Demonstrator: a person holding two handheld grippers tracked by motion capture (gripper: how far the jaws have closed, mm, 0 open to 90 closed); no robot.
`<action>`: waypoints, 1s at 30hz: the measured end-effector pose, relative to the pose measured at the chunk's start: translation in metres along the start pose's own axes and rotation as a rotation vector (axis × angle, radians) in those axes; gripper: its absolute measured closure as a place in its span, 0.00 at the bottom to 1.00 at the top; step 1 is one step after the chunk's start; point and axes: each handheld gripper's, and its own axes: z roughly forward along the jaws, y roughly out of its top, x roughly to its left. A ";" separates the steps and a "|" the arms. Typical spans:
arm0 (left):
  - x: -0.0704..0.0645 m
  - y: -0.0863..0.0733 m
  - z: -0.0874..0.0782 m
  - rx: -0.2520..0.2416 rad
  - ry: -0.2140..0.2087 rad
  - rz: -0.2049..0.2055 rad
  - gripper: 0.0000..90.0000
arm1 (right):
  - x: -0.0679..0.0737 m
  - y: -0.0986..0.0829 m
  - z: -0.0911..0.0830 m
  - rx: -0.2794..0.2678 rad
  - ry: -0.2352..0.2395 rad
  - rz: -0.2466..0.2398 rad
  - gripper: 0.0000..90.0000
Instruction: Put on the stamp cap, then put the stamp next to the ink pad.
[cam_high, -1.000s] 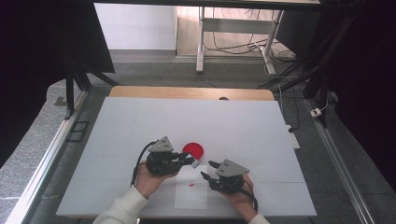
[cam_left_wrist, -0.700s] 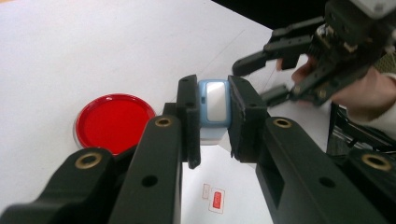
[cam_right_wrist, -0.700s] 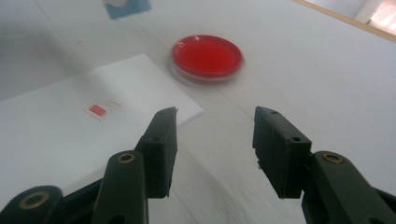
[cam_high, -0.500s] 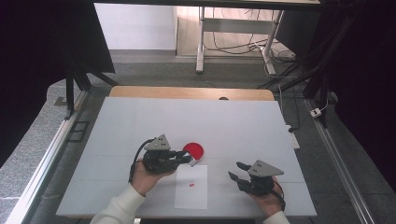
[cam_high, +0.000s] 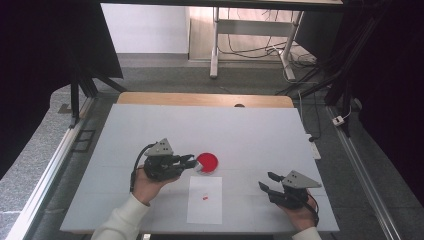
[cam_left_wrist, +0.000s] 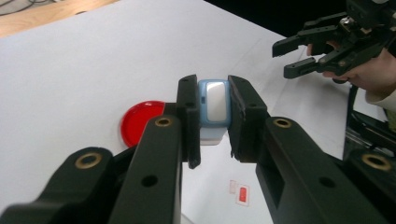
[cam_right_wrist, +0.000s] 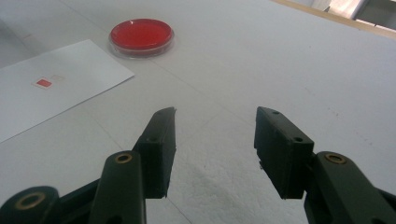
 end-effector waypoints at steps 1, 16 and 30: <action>0.001 0.000 -0.001 -0.001 0.002 0.000 0.84 | 0.000 0.000 0.001 0.000 0.000 -0.002 0.53; 0.017 -0.005 0.006 0.041 0.095 -0.006 0.84 | -0.005 -0.002 0.001 0.009 -0.011 0.012 0.53; 0.048 -0.016 0.036 0.132 0.199 -0.019 0.84 | -0.005 -0.004 0.004 0.036 -0.009 -0.004 0.53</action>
